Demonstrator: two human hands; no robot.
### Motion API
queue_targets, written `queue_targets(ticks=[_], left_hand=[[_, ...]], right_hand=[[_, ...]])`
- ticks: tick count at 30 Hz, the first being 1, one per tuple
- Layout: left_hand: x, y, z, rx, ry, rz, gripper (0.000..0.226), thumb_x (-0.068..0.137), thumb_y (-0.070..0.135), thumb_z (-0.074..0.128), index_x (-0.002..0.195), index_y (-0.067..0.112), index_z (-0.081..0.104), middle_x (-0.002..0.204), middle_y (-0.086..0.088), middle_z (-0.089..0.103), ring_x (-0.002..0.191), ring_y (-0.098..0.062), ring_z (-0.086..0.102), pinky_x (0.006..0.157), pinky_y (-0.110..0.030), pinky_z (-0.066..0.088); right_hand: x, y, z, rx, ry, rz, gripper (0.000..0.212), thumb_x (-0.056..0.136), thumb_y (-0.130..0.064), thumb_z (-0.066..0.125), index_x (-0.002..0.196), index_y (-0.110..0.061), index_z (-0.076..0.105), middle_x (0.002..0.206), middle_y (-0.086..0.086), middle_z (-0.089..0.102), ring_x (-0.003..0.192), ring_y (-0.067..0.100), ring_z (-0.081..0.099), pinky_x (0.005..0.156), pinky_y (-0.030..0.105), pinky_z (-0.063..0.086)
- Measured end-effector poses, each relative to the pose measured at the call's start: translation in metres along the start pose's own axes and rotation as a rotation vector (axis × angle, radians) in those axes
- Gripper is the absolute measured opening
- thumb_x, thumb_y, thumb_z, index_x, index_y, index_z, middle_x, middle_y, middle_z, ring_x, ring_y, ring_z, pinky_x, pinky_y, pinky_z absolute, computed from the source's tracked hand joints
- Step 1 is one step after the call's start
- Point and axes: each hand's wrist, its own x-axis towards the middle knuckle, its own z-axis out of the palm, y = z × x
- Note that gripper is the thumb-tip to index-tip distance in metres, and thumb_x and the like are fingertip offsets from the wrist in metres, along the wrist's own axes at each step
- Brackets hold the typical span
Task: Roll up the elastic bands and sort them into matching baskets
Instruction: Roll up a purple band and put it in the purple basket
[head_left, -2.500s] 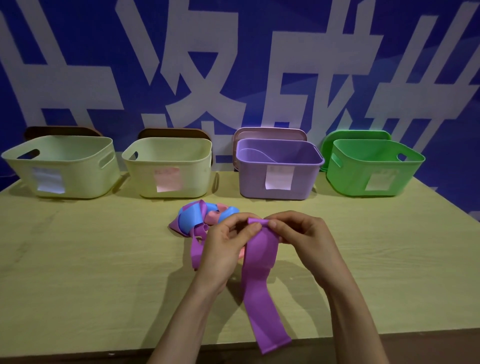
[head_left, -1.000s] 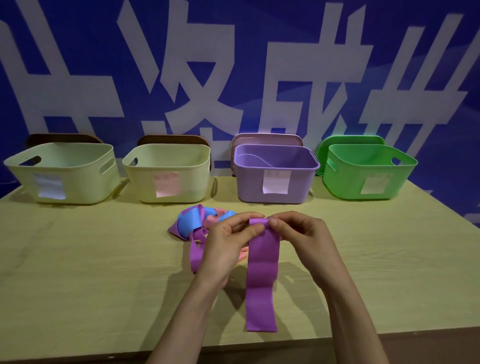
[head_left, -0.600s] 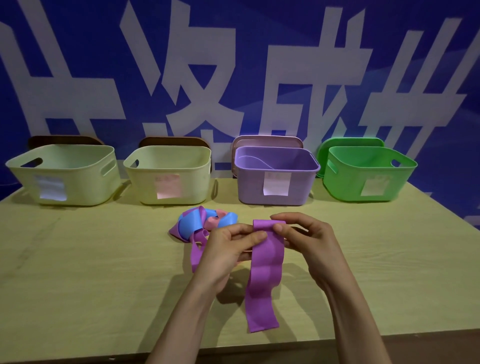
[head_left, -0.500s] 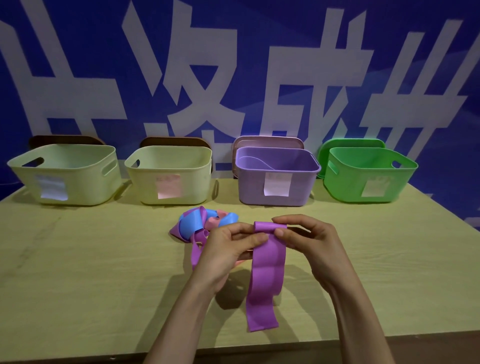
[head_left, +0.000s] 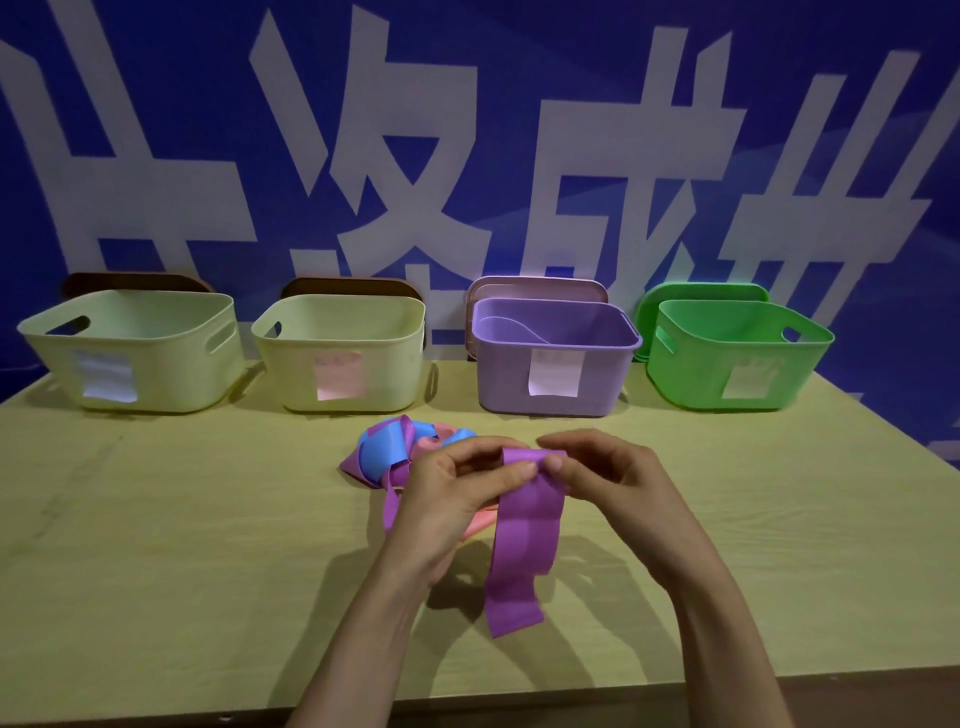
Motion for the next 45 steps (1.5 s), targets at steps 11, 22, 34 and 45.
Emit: queue_targets(ticks=[11, 22, 34, 45], left_hand=[[0.002, -0.005, -0.003, -0.01, -0.043, -0.136, 0.035, 0.065, 0.016, 0.076, 0.1, 0.013, 0.07, 0.092, -0.005, 0.074, 0.083, -0.013, 0.069, 0.065, -0.021, 0.053], [0.001, -0.002, -0.003, 0.04, -0.049, -0.139, 0.027, 0.064, 0.019, 0.075, 0.091, 0.012, 0.073, 0.08, -0.003, 0.074, 0.074, -0.013, 0.069, 0.064, -0.021, 0.053], [0.005, -0.005, -0.009, 0.089, -0.003, -0.034, 0.027, 0.071, -0.004, 0.074, 0.091, 0.014, 0.073, 0.086, 0.001, 0.075, 0.084, -0.008, 0.069, 0.069, -0.016, 0.052], [0.007, -0.011, -0.005, 0.032, 0.002, -0.078, 0.033, 0.076, 0.002, 0.074, 0.104, 0.018, 0.068, 0.093, -0.001, 0.074, 0.09, -0.012, 0.069, 0.073, -0.023, 0.054]], right_hand=[[0.004, 0.007, 0.005, 0.077, 0.071, 0.009, 0.01, 0.083, -0.007, 0.066, 0.09, -0.008, 0.073, 0.086, 0.003, 0.074, 0.079, 0.007, 0.065, 0.072, 0.018, 0.053], [0.008, 0.005, 0.005, 0.091, 0.091, -0.063, 0.026, 0.067, 0.014, 0.073, 0.082, -0.008, 0.073, 0.085, -0.001, 0.074, 0.085, 0.009, 0.069, 0.073, 0.016, 0.052], [0.009, 0.006, 0.004, -0.021, -0.003, 0.036, 0.009, 0.085, -0.014, 0.066, 0.091, -0.016, 0.073, 0.085, -0.001, 0.073, 0.076, 0.008, 0.063, 0.072, 0.022, 0.054], [0.011, 0.011, 0.011, 0.075, 0.104, 0.026, 0.008, 0.082, -0.006, 0.068, 0.086, -0.009, 0.074, 0.086, 0.005, 0.074, 0.078, 0.008, 0.065, 0.069, 0.019, 0.053]])
